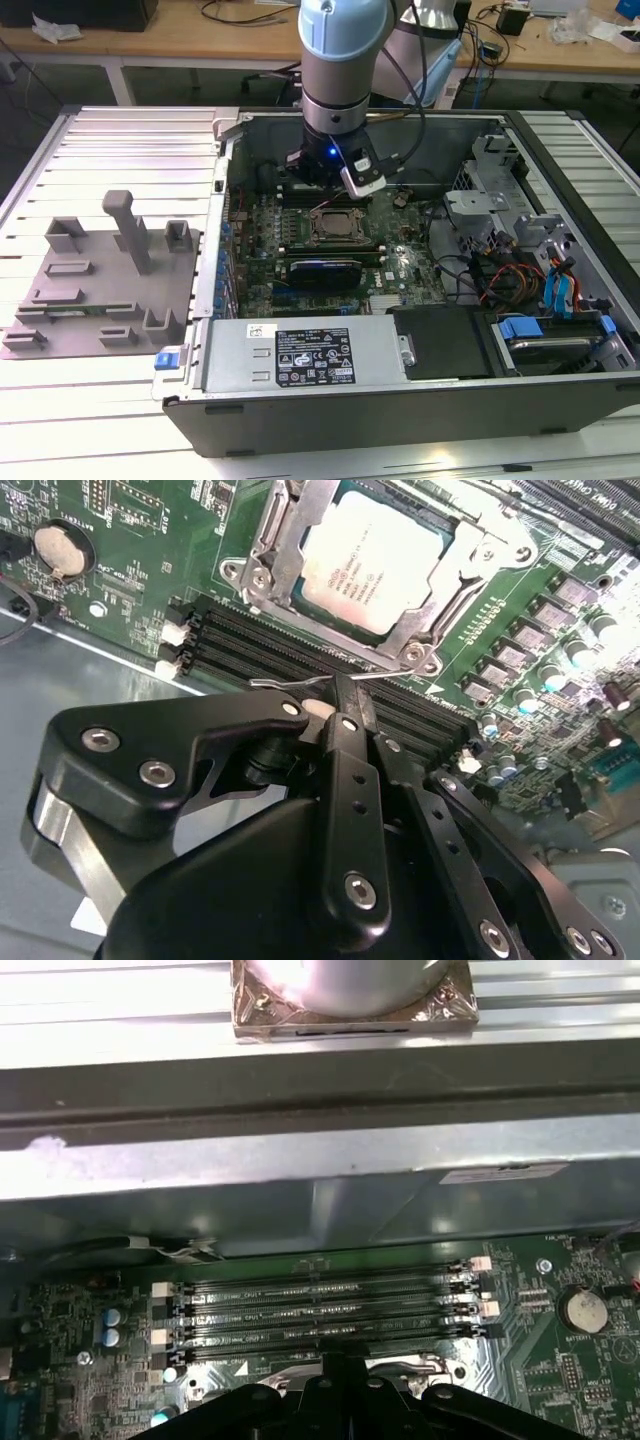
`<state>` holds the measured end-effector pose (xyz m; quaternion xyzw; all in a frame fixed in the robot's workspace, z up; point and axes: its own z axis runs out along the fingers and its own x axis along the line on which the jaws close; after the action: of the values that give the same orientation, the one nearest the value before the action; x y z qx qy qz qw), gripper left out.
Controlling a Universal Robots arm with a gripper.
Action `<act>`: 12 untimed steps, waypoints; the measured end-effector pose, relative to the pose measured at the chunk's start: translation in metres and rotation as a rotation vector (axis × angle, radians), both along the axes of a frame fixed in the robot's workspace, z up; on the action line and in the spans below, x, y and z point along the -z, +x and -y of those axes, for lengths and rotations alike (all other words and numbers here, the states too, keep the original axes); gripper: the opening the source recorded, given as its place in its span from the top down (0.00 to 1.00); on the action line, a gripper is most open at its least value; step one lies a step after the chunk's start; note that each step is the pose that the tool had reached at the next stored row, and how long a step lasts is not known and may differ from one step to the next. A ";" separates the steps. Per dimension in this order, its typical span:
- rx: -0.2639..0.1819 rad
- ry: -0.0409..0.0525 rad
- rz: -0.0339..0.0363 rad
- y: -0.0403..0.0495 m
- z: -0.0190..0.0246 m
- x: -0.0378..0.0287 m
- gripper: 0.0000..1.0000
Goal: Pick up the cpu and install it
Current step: 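Install the first cpu locking lever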
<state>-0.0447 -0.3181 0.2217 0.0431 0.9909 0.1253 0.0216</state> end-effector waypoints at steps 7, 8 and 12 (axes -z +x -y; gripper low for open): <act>0.044 -0.0002 -0.0001 0.0009 -0.0003 0.0013 0.89; 0.050 0.0000 0.0000 0.0016 -0.0005 0.0017 0.89; 0.083 -0.0002 -0.0002 0.0047 -0.0011 0.0030 0.89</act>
<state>-0.0400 -0.3169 0.2187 0.0840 0.9883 0.1242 0.0267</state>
